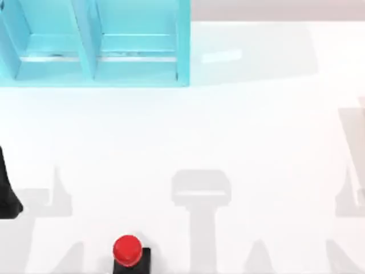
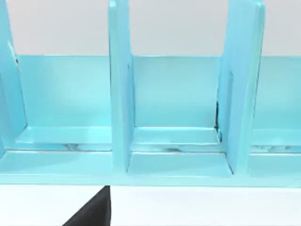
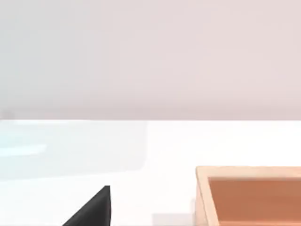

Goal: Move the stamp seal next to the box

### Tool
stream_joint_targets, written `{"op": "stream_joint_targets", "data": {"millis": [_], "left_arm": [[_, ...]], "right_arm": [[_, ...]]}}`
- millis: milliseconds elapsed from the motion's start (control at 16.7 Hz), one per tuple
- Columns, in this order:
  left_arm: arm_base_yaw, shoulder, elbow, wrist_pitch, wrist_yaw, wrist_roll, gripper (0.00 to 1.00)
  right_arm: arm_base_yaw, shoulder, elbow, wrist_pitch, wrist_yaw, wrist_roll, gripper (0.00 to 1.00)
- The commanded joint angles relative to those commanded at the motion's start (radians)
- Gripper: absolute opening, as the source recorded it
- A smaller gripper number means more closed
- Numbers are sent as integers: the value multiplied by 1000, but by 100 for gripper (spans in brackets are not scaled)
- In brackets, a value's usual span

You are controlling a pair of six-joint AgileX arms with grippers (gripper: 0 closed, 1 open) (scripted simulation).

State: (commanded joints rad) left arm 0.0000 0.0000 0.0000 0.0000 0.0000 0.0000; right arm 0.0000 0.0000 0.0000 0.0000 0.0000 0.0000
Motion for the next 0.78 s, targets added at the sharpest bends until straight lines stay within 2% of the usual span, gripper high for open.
{"op": "stream_joint_targets", "data": {"millis": [180,360,540,780], "left_arm": [[0,0,0,0,0,0,100],[0,0,0,0,0,0,100],[0,0,0,0,0,0,100],[0,0,0,0,0,0,100]], "right_arm": [[7,9,9,-8,-3,4,100],[74,95,97,-78,-25,46,100],[197,268,282,-211,-62,126,100],[406,603,660,-451,-112,276,100]]}}
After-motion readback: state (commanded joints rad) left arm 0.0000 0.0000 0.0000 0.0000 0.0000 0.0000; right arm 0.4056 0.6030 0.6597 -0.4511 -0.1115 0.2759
